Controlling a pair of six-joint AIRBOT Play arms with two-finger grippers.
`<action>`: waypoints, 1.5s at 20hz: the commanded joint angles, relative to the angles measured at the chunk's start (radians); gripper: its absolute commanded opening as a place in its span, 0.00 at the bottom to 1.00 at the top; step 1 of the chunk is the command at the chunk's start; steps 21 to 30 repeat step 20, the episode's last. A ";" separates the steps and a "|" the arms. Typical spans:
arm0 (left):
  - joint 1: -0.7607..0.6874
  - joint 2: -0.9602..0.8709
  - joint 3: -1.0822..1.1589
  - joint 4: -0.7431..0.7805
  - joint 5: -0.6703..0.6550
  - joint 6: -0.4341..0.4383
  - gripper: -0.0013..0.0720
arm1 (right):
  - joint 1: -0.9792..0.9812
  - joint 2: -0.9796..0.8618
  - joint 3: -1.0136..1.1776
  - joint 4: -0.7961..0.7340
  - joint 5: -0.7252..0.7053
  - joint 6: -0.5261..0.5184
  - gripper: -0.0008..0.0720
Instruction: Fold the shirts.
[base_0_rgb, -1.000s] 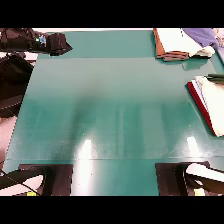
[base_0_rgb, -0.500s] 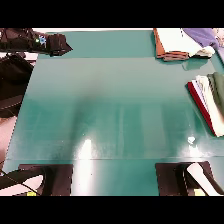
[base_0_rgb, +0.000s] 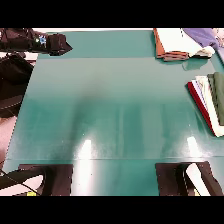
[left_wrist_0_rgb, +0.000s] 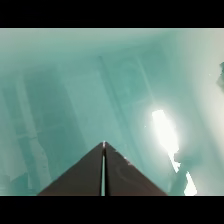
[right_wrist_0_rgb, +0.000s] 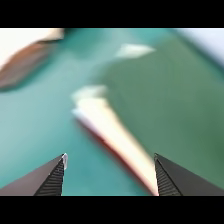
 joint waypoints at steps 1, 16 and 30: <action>0.001 0.000 0.000 0.011 -0.001 0.000 0.05 | 0.327 -0.034 0.054 0.056 -0.012 0.004 0.87; 0.001 0.000 0.001 0.006 0.149 0.000 0.05 | 0.987 -0.288 0.167 0.056 -0.019 -0.068 0.03; 0.001 0.000 0.001 0.006 0.161 0.000 0.05 | 0.985 -0.269 0.167 0.054 -0.023 -0.068 0.03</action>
